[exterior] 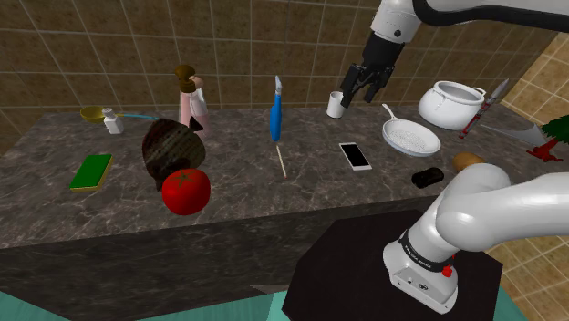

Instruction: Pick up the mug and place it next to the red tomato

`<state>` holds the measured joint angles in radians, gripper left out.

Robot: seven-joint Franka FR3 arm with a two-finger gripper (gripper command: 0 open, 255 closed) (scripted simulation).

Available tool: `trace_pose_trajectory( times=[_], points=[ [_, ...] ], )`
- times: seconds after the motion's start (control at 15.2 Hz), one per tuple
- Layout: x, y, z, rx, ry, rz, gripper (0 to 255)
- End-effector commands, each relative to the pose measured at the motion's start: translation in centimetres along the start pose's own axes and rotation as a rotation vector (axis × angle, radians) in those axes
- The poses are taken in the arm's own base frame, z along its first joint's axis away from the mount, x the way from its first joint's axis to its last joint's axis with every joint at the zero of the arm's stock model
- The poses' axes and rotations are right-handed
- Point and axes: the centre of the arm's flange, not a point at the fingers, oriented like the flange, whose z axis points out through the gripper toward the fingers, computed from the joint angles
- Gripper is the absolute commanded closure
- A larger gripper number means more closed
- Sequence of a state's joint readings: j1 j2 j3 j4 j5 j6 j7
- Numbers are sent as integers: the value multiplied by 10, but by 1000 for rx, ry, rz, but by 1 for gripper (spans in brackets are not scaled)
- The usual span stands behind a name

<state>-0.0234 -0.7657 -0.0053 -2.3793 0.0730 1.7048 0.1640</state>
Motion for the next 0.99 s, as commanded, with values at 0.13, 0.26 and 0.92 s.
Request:
trace_pose_trajectory(
  times=[0.13, 0.26, 0.92],
  points=[
    [18, 16, 11, -9, -7, -2, 0],
    [36, 31, 22, -18, -13, -5, 0],
    [126, 110, 75, -64, -46, -17, 0]
  ],
)
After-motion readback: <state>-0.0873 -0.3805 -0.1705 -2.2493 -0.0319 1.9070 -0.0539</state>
